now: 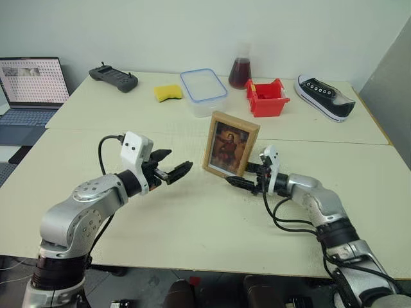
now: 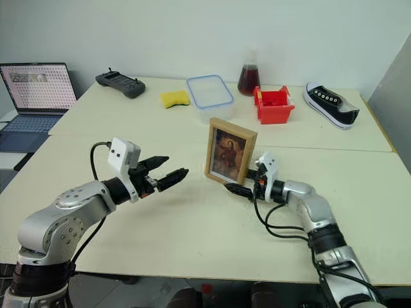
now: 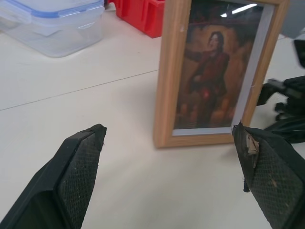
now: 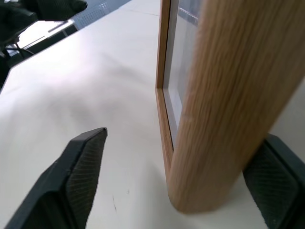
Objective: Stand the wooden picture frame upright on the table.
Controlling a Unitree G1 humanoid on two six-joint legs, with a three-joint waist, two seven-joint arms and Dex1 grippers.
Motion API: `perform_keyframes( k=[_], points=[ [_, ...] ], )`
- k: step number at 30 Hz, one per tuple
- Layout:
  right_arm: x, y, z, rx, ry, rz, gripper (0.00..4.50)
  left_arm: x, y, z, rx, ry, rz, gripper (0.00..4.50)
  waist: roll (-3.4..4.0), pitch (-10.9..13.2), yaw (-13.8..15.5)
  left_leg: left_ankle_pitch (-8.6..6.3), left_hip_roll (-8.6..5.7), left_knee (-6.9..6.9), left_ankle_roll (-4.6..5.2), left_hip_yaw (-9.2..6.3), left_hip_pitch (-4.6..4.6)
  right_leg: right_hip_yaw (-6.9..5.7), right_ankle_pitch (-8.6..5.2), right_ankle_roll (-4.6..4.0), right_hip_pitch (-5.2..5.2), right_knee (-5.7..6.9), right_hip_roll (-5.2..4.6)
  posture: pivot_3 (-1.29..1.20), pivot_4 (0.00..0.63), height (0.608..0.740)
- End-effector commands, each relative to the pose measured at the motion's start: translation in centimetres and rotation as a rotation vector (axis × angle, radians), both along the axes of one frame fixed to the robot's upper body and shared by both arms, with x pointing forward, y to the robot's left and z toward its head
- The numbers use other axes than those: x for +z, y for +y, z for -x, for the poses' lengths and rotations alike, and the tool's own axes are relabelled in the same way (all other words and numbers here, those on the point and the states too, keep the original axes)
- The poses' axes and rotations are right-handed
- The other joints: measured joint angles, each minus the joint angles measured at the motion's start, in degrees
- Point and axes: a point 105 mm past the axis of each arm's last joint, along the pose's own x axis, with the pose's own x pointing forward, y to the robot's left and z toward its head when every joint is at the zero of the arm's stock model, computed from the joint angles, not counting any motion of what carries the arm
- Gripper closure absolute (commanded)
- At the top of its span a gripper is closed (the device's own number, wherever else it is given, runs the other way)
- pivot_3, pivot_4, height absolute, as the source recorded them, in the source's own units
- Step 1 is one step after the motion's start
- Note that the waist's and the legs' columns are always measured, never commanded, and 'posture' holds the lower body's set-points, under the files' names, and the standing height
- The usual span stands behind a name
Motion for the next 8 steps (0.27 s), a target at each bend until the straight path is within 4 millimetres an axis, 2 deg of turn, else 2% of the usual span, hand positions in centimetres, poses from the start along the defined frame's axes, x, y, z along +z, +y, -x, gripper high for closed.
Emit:
perform_keyframes(
  k=[1,3,8],
  points=[
    [3.2,-3.5,1.3,-0.071,-0.139,0.113,0.02,1.5,1.1,-1.1,-0.004,-0.065,-0.053,0.00,0.01,0.0,0.1,0.00,0.00,0.00,0.00,0.00,0.00,0.00,0.00,0.00,0.00,-0.01,0.00,0.00,0.150,0.740],
    [4.8,-4.9,2.4,-0.093,-0.167,0.141,0.02,1.8,2.0,-1.6,-0.004,-0.073,-0.074,0.00,0.03,0.0,0.2,0.00,-0.01,0.01,0.00,-0.04,-0.05,-0.04,0.00,0.00,0.00,-0.04,0.01,0.00,0.150,0.740],
    [8.5,-5.6,4.4,-0.084,-0.177,0.106,0.02,2.2,2.9,-1.9,-0.053,-0.061,-0.120,0.00,0.02,0.0,-0.4,-0.01,0.09,-0.05,0.02,-0.08,-0.01,-0.01,0.00,0.00,0.00,-0.06,0.17,0.00,0.150,0.740]
  ],
)
